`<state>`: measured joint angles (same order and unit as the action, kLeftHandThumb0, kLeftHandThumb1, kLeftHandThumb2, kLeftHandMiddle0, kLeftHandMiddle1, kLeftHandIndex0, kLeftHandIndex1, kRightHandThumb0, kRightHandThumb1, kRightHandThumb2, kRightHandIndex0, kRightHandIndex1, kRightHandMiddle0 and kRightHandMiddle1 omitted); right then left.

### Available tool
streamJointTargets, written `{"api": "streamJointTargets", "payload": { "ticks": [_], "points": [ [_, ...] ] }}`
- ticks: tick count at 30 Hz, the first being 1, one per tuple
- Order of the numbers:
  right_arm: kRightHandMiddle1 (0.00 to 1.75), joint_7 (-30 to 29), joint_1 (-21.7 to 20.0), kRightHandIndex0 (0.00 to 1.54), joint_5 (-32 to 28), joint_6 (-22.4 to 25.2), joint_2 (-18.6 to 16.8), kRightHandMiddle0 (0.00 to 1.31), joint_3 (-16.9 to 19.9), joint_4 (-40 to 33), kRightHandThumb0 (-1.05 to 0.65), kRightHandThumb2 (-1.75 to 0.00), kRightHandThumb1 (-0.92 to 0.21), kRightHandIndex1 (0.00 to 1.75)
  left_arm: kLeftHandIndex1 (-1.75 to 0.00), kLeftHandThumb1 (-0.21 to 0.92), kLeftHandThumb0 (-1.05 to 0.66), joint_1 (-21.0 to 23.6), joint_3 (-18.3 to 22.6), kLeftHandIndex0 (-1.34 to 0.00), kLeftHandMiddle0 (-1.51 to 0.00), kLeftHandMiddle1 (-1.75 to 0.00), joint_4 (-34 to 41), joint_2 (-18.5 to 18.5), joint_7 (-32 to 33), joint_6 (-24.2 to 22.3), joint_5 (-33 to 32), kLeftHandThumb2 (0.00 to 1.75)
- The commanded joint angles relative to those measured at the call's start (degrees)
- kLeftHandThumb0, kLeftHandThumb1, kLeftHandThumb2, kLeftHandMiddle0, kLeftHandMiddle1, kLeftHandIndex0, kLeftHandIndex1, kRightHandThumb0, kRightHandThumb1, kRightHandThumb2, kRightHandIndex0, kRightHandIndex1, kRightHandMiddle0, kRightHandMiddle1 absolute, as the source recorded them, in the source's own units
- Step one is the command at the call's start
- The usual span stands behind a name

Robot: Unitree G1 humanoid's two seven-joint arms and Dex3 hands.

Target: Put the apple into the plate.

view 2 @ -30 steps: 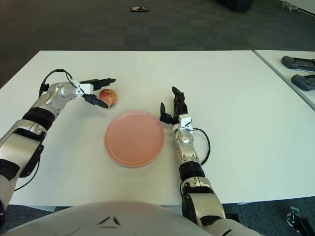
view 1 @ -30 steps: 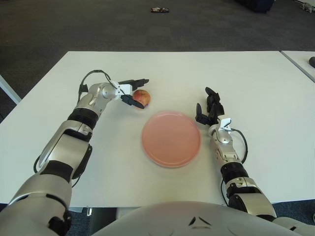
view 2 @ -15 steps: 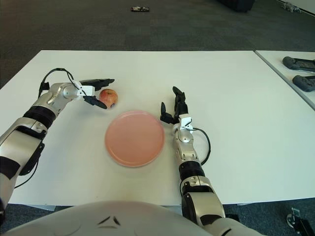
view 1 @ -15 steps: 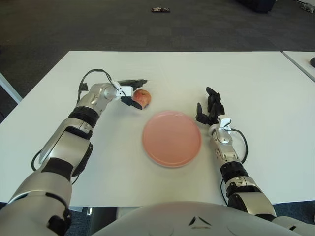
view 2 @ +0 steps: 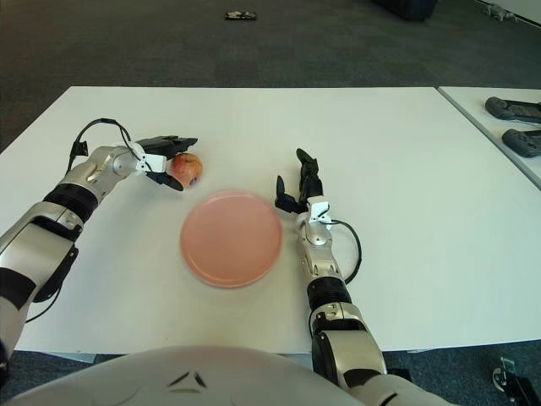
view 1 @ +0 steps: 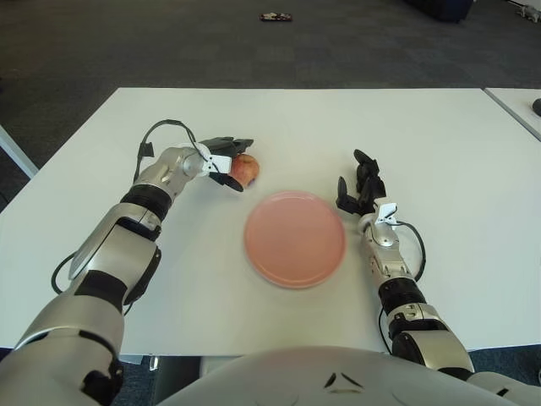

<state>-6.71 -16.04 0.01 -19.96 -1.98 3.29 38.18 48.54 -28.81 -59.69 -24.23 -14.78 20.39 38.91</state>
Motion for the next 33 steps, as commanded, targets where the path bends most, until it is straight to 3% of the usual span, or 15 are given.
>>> {"api": "streamJointTargets", "payload": {
  "ticks": [1,3,7,33],
  "points": [
    [0.59,-0.3,1.5,0.24,0.2,1.7,-0.4,0.00,0.1,2.1,-0.23,-1.15,-0.42,0.00,0.00,0.92,-1.05,1.8,-1.2,0.00,0.00,0.00,-2.8,1.4,3.1,-0.6,1.4,0.05],
    [0.59,-0.2,1.4,0.24,0.1,1.7,-0.4,0.00,0.2,2.2,-0.23,-1.15,-0.41,0.00,0.00,0.92,-1.05,1.7,-1.0,0.00,0.00,0.00,-1.3,0.4,2.7,-0.4,1.1,0.05],
    [0.59,-0.2,1.5,0.23,0.0,1.9,-0.5,0.00,0.2,2.0,-0.22,-1.15,-0.41,0.00,0.00,0.92,-1.05,1.4,-2.2,0.00,0.00,0.00,-4.0,2.4,6.5,-1.2,2.2,0.06],
    [0.63,-0.4,2.4,0.24,0.1,2.0,-1.0,0.00,0.3,1.6,-0.19,-1.16,-0.42,0.01,0.00,0.92,-1.05,1.6,-3.7,0.00,0.00,0.00,-6.2,3.9,10.3,1.5,2.4,0.07]
  ]
}}
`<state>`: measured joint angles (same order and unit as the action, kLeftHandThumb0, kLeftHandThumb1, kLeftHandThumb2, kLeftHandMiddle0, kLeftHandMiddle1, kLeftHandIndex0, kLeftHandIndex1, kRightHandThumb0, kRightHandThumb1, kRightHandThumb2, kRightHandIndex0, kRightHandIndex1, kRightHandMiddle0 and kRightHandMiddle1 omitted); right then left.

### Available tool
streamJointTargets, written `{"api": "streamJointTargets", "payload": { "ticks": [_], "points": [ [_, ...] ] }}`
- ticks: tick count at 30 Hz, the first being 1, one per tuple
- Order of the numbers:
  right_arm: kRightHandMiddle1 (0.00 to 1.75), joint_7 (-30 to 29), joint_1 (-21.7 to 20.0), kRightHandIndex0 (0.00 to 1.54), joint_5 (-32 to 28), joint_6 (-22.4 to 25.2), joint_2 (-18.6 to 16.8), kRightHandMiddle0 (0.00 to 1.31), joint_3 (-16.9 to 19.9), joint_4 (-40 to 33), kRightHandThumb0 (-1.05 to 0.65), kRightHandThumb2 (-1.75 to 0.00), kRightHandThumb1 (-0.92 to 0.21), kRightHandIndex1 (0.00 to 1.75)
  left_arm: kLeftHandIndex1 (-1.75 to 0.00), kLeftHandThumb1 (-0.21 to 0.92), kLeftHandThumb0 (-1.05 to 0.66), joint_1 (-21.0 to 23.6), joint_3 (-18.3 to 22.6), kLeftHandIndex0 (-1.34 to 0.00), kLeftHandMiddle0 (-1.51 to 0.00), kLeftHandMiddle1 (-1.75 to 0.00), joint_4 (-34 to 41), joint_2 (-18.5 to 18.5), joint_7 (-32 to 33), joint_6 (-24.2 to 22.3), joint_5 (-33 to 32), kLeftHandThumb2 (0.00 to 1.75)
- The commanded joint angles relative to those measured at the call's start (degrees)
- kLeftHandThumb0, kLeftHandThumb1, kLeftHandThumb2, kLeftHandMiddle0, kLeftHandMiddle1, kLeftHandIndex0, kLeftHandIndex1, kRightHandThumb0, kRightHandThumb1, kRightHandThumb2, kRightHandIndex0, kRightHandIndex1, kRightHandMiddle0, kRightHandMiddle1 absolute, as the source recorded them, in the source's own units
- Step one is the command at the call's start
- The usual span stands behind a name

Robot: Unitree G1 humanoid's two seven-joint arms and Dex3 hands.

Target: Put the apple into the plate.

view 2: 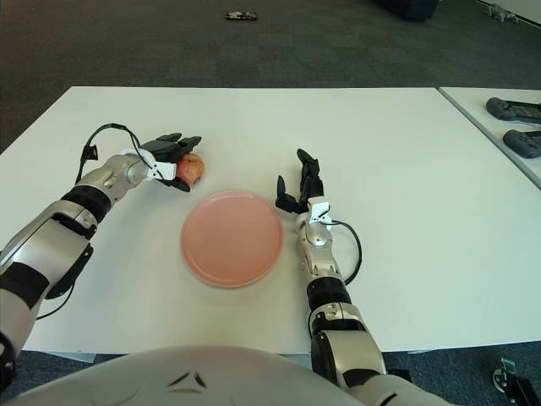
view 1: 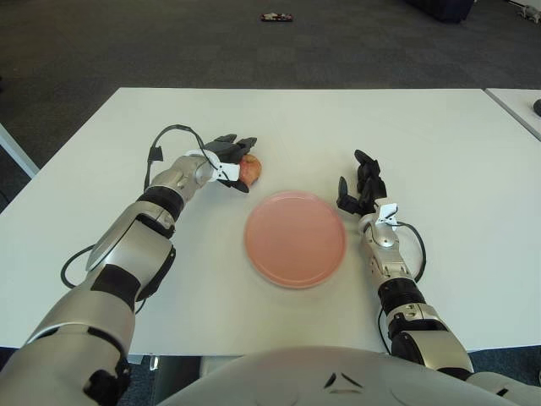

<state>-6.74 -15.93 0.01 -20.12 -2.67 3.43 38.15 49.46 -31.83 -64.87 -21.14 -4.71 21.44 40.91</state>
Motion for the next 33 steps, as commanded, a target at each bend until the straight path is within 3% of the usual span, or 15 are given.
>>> {"api": "streamJointTargets", "payload": {
  "ticks": [1,19,28,31,33],
  "points": [
    [0.63,-0.3,2.2,0.24,0.0,2.2,-0.3,0.00,0.2,1.6,-0.19,-1.16,-0.42,0.01,0.00,0.91,-1.05,0.6,-0.7,0.00,0.00,0.00,-1.1,0.9,0.4,0.6,0.4,0.06],
    [0.60,0.0,2.4,0.27,-0.2,1.6,-0.2,0.00,0.6,2.2,-0.24,-1.10,-0.43,0.02,0.00,0.92,-1.05,0.0,0.1,0.00,0.00,0.00,-1.5,1.4,1.8,1.8,-0.7,0.07],
    [0.64,0.2,2.3,0.27,-0.5,1.1,-0.2,0.00,0.8,2.6,-0.23,-1.12,-0.41,0.01,0.00,0.92,-1.05,0.6,0.0,-0.01,-0.03,-0.01,-1.9,1.3,-2.8,1.3,-2.0,0.11],
    [0.66,0.2,2.3,0.28,-0.6,1.1,-0.3,0.00,0.9,2.6,-0.21,-1.13,-0.40,0.01,-0.30,0.92,-1.02,0.7,-0.6,0.00,-0.17,-0.08,-1.6,1.0,-2.4,0.9,-1.3,0.11],
    [0.67,0.2,2.2,0.28,-0.6,1.1,-0.3,0.00,1.0,2.6,-0.20,-1.14,-0.40,0.02,-0.68,0.92,-0.98,0.6,-0.9,0.00,-0.23,-0.37,-1.5,1.0,-1.4,0.5,-0.9,0.09]
  ]
}}
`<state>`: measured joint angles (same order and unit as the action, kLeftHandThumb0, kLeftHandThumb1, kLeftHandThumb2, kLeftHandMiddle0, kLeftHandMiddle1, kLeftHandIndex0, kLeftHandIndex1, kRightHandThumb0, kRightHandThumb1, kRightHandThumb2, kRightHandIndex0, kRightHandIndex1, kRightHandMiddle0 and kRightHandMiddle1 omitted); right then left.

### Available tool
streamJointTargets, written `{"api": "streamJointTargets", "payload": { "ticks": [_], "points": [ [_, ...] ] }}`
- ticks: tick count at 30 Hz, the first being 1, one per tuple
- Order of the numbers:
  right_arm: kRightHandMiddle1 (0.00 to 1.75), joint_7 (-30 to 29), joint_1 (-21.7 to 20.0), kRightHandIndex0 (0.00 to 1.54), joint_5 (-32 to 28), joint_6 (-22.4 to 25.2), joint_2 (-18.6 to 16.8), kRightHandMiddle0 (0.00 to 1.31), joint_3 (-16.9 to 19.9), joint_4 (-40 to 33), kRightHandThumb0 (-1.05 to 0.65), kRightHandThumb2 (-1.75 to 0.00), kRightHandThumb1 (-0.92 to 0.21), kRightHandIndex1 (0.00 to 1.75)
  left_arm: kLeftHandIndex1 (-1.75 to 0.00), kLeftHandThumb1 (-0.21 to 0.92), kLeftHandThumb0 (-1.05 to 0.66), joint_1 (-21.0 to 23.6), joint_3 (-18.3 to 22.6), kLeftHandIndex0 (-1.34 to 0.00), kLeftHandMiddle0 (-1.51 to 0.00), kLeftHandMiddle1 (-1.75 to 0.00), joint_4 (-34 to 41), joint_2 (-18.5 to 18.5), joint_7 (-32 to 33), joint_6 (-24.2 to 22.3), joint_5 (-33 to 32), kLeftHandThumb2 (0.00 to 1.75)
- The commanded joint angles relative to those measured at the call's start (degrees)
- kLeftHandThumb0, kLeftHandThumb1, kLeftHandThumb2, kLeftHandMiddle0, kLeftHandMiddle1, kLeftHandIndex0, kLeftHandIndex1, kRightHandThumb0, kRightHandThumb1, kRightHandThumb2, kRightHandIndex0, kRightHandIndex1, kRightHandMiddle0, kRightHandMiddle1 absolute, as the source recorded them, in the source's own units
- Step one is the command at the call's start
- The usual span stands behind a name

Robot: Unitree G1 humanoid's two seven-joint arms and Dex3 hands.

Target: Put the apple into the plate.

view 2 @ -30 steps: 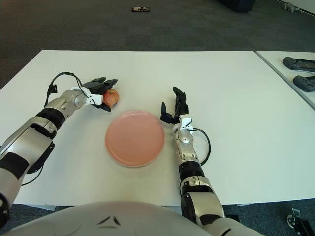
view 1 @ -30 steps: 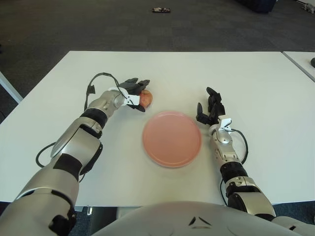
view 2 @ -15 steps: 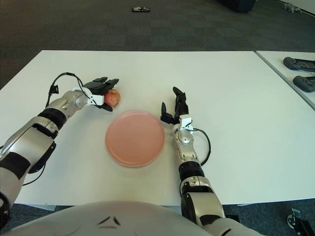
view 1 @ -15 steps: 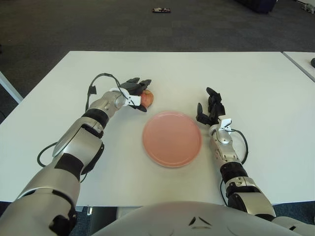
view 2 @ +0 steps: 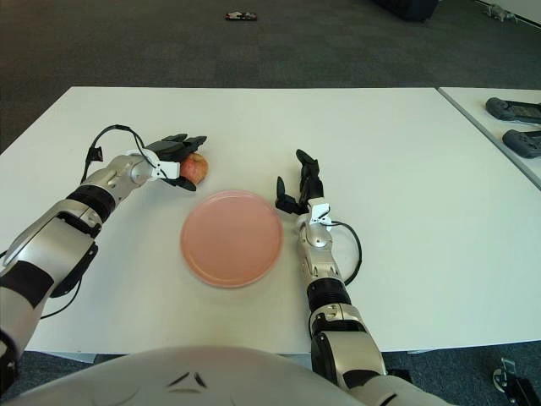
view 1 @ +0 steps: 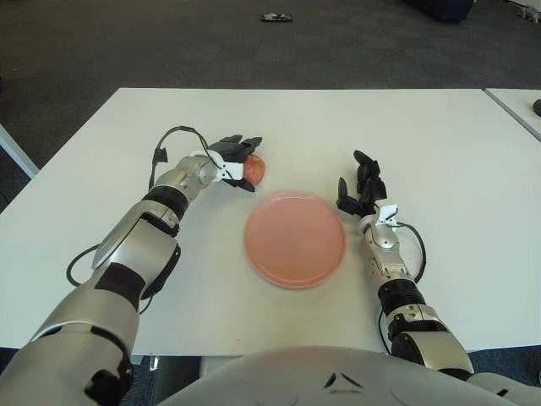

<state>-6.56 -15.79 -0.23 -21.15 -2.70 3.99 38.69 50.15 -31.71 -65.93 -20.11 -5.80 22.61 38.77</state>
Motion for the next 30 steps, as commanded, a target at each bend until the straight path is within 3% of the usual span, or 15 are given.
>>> {"api": "streamJointTargets", "payload": {
  "ticks": [1,2,3,5,6,9,12,15,21,30],
  "points": [
    [0.67,0.0,2.1,0.29,-0.4,2.1,-0.3,0.00,0.4,2.1,-0.20,-1.14,-0.40,0.02,-0.84,0.91,-0.96,-0.2,-1.1,-0.01,-0.25,-0.53,-0.5,0.2,0.8,-1.1,1.5,0.08],
    [0.68,0.1,2.1,0.29,-0.5,2.1,-0.3,0.00,0.4,2.1,-0.20,-1.15,-0.40,0.02,-1.16,0.90,-0.91,-0.3,-1.2,-0.08,-0.32,-0.85,-0.6,0.3,1.6,-1.4,1.7,0.07],
    [0.69,0.1,2.1,0.29,-0.5,2.1,-0.3,0.00,0.5,2.1,-0.19,-1.15,-0.40,0.02,-1.36,0.89,-0.88,-0.4,-1.3,-0.12,-0.36,-1.07,-0.8,0.5,2.8,-1.7,2.0,0.06],
    [0.70,0.1,2.1,0.30,-0.5,2.1,-0.2,0.00,0.4,2.1,-0.19,-1.15,-0.40,0.02,-1.55,0.87,-0.83,-0.8,-1.3,-0.19,-0.41,-1.29,-0.8,0.8,6.5,-2.2,2.4,0.05],
    [0.71,0.1,2.1,0.31,-0.4,2.1,-0.2,0.00,0.4,2.1,-0.20,-1.15,-0.40,0.03,-1.55,0.71,-0.69,-1.0,-1.3,-0.36,-0.47,-1.45,-0.8,0.9,8.8,-2.5,2.7,0.40],
    [0.73,0.1,2.0,0.32,-0.4,2.0,-0.1,0.00,0.5,2.2,-0.22,-1.14,-0.41,0.03,-1.61,0.47,-0.54,-1.8,-0.7,-0.55,-0.62,-1.65,-0.8,1.5,16.0,-2.7,3.0,0.93],
    [0.75,0.0,2.0,0.33,-0.3,2.0,0.0,0.00,0.5,2.2,-0.24,-1.12,-0.41,0.03,-1.70,0.37,-0.49,-2.3,-0.2,-0.58,-0.76,-1.71,-1.1,2.1,21.7,-2.1,2.9,1.17],
    [0.75,-0.1,2.0,0.33,-0.2,2.1,0.1,0.00,0.4,2.2,-0.25,-1.10,-0.42,0.03,-1.73,0.33,-0.48,-2.9,0.5,-0.60,-0.87,-1.74,-1.5,2.5,26.2,-0.4,2.1,1.27],
    [0.76,-0.1,1.9,0.35,-0.2,2.3,0.2,0.00,0.5,2.3,-0.30,-1.07,-0.42,0.03,-1.74,0.29,-0.48,-3.7,1.9,-0.63,-1.03,-1.75,-2.5,3.4,30.6,3.5,0.6,1.34],
    [0.79,-0.2,1.6,0.35,-0.3,1.9,0.2,0.00,0.7,2.7,-0.30,-1.05,-0.41,0.03,-1.75,0.29,-0.48,-3.8,2.8,-0.63,-1.10,-1.75,-3.3,3.9,30.2,5.8,-0.4,1.35]
  ]
}}
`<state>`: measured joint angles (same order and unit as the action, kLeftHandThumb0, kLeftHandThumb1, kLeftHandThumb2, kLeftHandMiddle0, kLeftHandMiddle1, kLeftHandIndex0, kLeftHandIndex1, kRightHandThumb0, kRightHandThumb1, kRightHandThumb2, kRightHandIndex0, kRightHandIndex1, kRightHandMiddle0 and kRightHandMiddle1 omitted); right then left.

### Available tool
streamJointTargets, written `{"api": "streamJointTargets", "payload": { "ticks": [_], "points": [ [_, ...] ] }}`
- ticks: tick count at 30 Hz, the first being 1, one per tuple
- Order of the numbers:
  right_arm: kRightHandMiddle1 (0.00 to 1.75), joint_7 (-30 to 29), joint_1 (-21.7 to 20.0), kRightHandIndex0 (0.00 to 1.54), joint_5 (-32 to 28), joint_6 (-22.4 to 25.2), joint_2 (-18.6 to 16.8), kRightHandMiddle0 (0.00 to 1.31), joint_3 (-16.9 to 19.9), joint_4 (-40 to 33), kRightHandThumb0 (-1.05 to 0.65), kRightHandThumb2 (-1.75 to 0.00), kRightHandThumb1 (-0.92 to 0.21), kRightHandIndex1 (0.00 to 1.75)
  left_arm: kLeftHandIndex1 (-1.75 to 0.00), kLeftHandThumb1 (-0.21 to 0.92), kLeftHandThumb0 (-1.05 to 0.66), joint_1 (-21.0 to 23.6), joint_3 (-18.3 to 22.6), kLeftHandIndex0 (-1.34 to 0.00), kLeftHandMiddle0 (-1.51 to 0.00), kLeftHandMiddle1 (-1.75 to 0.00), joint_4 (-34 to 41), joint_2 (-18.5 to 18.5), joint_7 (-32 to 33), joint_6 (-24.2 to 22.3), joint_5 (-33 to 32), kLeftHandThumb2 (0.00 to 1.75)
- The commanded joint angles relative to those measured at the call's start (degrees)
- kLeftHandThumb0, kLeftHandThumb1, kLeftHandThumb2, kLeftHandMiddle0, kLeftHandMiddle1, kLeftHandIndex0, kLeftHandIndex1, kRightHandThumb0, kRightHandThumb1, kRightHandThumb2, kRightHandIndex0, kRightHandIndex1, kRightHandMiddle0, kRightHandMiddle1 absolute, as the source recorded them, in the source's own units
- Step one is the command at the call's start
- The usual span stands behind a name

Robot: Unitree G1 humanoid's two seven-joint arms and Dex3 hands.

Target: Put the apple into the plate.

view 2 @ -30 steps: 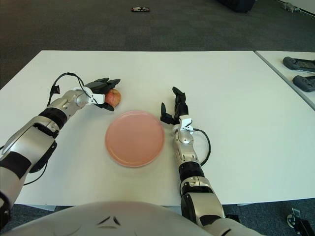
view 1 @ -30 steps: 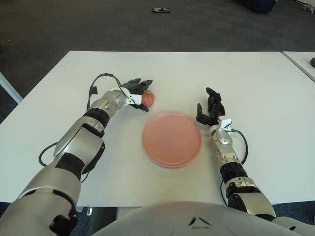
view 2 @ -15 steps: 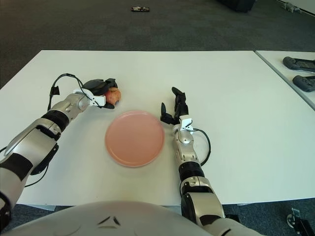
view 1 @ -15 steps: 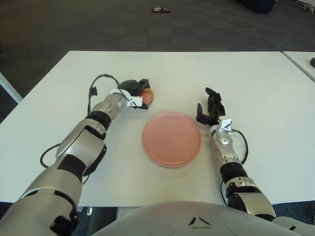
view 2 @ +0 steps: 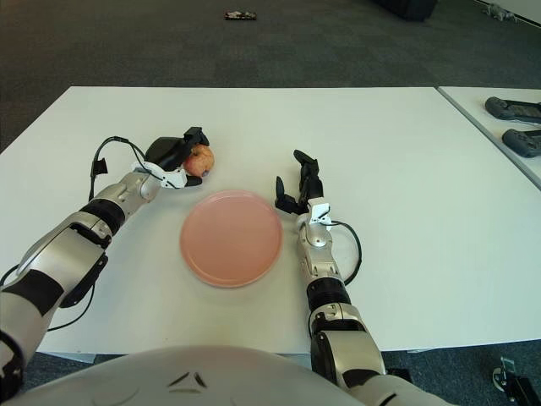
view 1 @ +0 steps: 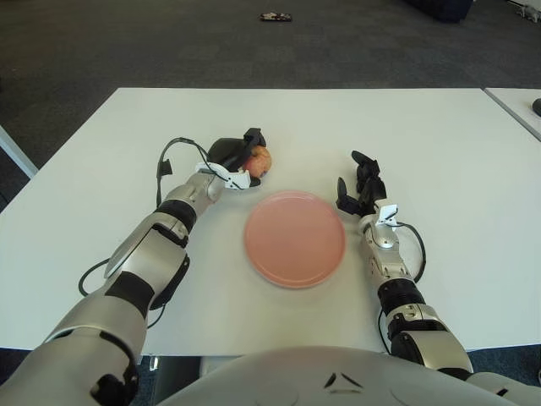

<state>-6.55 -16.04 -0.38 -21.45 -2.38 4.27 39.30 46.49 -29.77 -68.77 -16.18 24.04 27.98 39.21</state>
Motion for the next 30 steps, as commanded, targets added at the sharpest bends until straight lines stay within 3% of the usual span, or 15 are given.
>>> {"api": "streamJointTargets", "payload": {
  "ticks": [1,23,30],
  "points": [
    [0.79,-0.2,1.9,0.35,-0.2,2.2,-0.1,0.00,0.4,2.2,-0.30,-1.06,-0.41,0.03,-1.75,0.29,-0.48,-0.2,0.9,-0.63,-1.10,-1.75,-0.5,0.0,0.2,0.4,-0.9,1.35],
    [0.79,0.1,2.0,0.35,-0.1,1.8,-0.2,0.00,0.7,2.1,-0.20,-1.16,-0.40,0.02,-1.75,0.29,-0.48,-1.0,2.6,-0.63,-1.13,-1.75,-0.2,0.2,0.9,1.0,-2.2,1.35],
    [0.79,0.4,2.0,0.35,0.1,1.9,0.1,0.00,0.5,2.4,-0.23,-1.15,-0.39,0.02,-1.75,0.30,-0.48,-0.5,6.0,-0.62,-1.14,-1.75,6.0,-3.4,-0.1,6.6,-5.0,1.33]
  ]
}}
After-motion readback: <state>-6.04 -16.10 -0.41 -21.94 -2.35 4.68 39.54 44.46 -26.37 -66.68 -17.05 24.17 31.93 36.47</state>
